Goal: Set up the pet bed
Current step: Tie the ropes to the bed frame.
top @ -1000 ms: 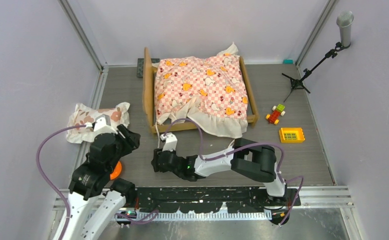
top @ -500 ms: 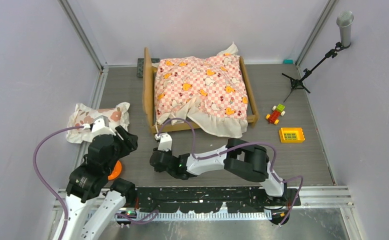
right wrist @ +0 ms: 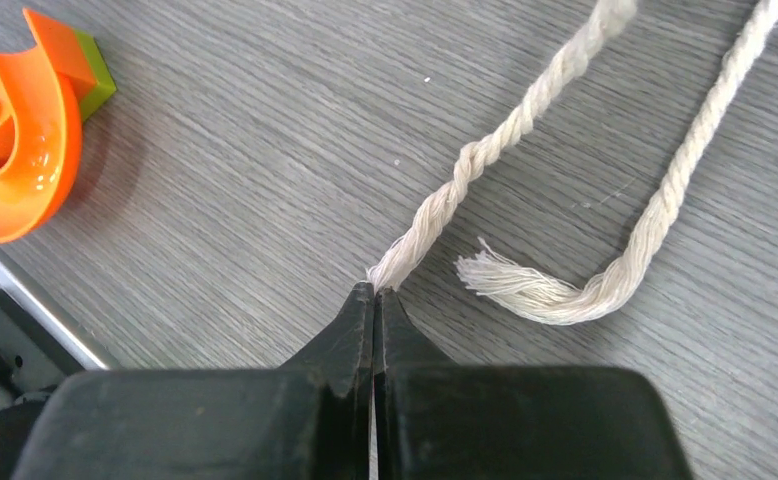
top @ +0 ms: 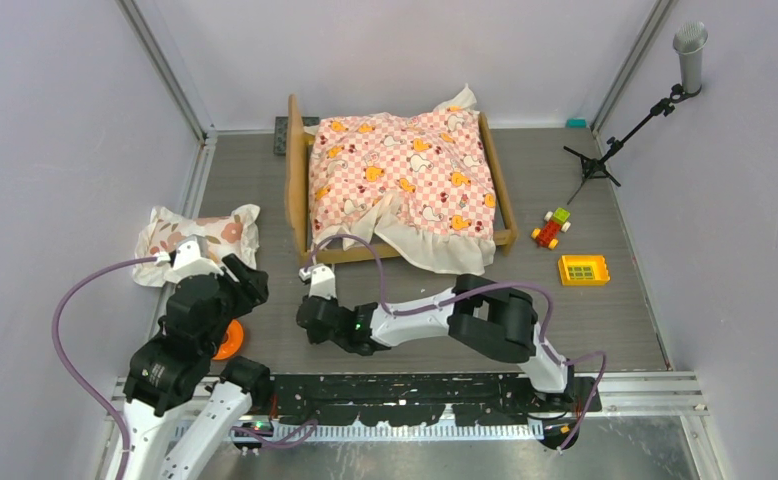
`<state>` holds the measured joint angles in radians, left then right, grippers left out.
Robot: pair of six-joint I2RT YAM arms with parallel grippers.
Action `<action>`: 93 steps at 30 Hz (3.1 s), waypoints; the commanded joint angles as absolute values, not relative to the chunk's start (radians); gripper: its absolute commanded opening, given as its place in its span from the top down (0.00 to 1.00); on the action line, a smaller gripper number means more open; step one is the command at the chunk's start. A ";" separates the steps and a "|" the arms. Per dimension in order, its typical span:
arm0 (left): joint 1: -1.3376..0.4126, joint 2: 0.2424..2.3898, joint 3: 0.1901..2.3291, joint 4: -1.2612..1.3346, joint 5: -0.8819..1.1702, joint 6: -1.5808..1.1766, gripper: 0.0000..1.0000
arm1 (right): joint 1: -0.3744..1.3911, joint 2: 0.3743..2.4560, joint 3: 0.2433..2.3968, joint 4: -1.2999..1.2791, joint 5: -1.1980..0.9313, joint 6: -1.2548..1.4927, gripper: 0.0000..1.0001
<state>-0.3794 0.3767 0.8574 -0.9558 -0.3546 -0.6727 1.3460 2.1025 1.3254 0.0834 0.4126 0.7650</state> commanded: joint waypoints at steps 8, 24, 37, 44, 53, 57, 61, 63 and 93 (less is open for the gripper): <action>-0.383 0.364 0.885 -0.959 -0.383 -0.661 0.41 | 1.274 1.940 1.362 0.018 0.205 0.696 0.99; -0.382 0.373 0.830 -0.930 -0.340 -0.685 0.40 | 1.187 1.820 1.285 -0.220 0.150 0.510 0.99; -0.382 0.423 0.748 -0.809 -0.190 -0.683 0.40 | 1.162 1.771 1.248 -0.266 0.195 0.444 0.99; -0.383 0.510 0.587 -0.585 -0.006 -0.713 0.40 | 1.131 1.662 1.103 -0.099 0.114 0.515 0.99; -0.383 0.651 0.475 -0.297 0.086 -0.783 0.37 | 1.093 1.649 1.060 0.059 -0.056 0.577 0.99; -0.383 0.677 0.442 -0.213 0.049 -0.831 0.35 | 1.093 1.628 1.038 0.086 -0.089 0.588 0.99; -0.383 0.707 0.410 -0.166 0.012 -0.872 0.35 | 1.093 1.592 0.994 0.138 -0.132 0.602 0.99; -0.383 0.731 0.410 -0.165 0.008 -0.877 0.35 | 1.091 1.576 0.977 0.158 -0.142 0.607 0.99; -0.383 0.928 0.381 -0.069 -0.063 -0.850 0.93 | 1.070 1.556 0.936 0.156 -0.142 0.599 0.99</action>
<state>-0.3801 0.9211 0.3882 -0.1017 -0.0216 -0.8719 1.0782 1.5753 0.9314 0.1268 -0.1440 0.6010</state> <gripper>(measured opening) 0.102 0.020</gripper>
